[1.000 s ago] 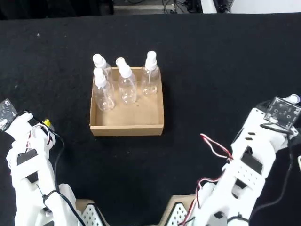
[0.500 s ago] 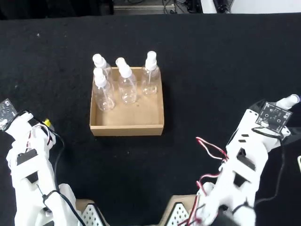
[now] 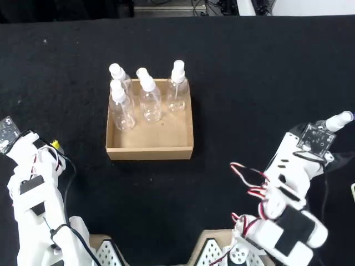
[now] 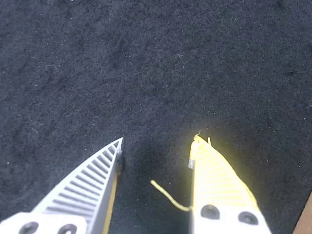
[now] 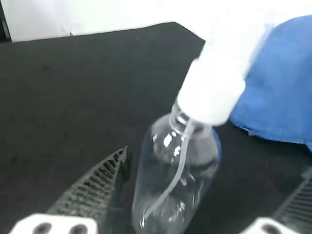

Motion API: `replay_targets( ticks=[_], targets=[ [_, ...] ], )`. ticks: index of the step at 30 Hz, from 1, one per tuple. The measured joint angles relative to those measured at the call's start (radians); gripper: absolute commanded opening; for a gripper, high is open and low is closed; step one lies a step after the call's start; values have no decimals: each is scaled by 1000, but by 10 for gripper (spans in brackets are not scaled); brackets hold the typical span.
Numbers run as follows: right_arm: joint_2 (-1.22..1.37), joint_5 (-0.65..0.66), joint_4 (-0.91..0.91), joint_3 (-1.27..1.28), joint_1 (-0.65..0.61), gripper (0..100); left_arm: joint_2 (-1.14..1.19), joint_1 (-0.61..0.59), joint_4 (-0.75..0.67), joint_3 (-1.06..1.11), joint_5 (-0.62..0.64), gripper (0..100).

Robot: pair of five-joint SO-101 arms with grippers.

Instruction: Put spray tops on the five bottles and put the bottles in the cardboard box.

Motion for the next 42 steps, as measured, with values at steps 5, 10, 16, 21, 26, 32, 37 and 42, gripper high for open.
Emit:
replay_targets(
  ticks=[5,10,16,21,26,32,37,42],
  targets=[
    [35,0,-9,-41,0,443,0,0,0,0,0,202],
    [35,0,-9,-41,0,324,0,0,0,0,0,202],
    [35,0,-9,-41,0,241,0,0,0,0,0,202],
    [35,0,-9,-41,0,241,0,0,0,0,0,202],
    [43,0,-9,-87,2,237,0,0,0,0,0,202],
    [120,0,-9,-115,2,237,0,0,0,0,0,202],
    [140,0,-9,-115,2,237,0,0,0,0,0,202],
    [140,0,-9,-115,2,237,0,0,0,0,0,202]
  ],
)
